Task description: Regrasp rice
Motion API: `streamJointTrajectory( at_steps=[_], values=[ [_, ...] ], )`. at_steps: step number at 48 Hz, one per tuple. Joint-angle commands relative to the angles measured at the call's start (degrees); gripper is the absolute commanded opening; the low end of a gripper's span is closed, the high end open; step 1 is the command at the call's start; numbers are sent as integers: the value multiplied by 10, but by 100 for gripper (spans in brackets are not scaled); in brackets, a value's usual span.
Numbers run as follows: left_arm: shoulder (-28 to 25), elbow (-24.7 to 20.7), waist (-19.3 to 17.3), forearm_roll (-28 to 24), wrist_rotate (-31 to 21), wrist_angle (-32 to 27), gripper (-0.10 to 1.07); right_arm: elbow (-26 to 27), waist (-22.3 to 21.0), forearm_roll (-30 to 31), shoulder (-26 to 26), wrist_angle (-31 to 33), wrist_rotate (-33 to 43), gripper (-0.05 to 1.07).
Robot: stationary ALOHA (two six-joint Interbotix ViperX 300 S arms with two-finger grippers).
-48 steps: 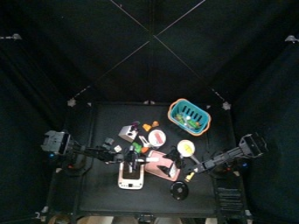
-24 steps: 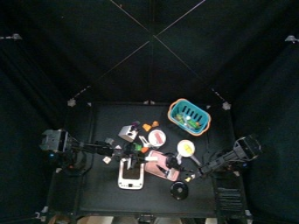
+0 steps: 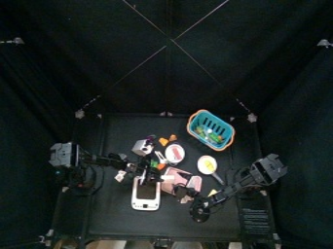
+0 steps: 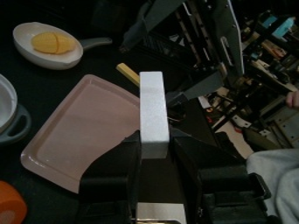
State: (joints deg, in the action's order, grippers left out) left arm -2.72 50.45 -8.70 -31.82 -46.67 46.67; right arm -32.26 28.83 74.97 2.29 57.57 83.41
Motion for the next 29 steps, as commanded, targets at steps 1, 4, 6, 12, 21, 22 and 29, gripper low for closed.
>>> streamJointTrajectory(
  at_steps=[1,4,6,12,21,22,29],
  values=[
    [2,-11,-6,-1,-1,9,59,29,3,-4,4,8,-12,101],
    [1,-11,-5,-2,-2,11,59,35,3,-5,11,8,-17,101],
    [1,-11,-5,-3,-2,11,59,39,3,-4,14,8,-18,101],
    [1,-11,-5,-3,-3,11,59,46,3,0,18,9,-19,101],
    [1,-11,-5,-4,-11,11,59,46,2,8,19,10,-20,101],
    [1,-11,-5,-4,-11,11,59,46,1,9,20,10,-20,101],
    [1,-11,-5,-7,-29,11,59,49,-1,7,29,11,-44,101]
  ],
)
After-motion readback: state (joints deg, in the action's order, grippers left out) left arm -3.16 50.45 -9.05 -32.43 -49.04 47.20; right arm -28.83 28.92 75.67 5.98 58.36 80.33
